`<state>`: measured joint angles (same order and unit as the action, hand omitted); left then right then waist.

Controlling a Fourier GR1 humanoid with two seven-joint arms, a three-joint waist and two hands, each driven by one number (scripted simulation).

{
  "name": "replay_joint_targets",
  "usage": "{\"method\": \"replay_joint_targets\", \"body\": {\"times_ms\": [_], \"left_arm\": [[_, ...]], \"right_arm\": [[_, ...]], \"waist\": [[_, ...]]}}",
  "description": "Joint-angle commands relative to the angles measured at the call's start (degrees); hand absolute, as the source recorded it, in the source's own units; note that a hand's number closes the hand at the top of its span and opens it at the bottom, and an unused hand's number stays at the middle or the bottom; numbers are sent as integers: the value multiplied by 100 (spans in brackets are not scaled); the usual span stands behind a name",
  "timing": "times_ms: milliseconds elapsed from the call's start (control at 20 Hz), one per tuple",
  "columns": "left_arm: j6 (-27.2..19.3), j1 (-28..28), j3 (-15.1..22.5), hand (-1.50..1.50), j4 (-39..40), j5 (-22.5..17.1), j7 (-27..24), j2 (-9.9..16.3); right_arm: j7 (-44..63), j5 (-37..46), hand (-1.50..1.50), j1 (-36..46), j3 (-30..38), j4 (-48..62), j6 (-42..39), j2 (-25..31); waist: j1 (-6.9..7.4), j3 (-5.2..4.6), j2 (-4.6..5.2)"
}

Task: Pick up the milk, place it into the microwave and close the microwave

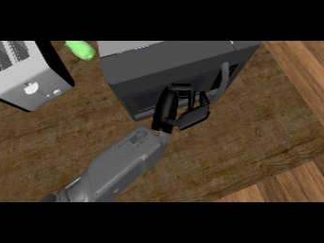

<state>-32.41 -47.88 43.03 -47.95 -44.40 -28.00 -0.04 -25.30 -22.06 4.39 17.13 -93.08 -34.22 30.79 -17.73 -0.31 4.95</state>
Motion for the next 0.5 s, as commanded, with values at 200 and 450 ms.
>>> {"method": "replay_joint_targets", "body": {"times_ms": [200,450], "left_arm": [[83,-471,-261,150,401,-329,-330,4],[108,-513,-248,150,493,-511,-484,4]], "right_arm": [[104,-214,-150,223,186,195,-101,252],[169,-293,-150,355,334,315,-148,467]], "waist": [[-55,11,63],[-48,11,49]]}}
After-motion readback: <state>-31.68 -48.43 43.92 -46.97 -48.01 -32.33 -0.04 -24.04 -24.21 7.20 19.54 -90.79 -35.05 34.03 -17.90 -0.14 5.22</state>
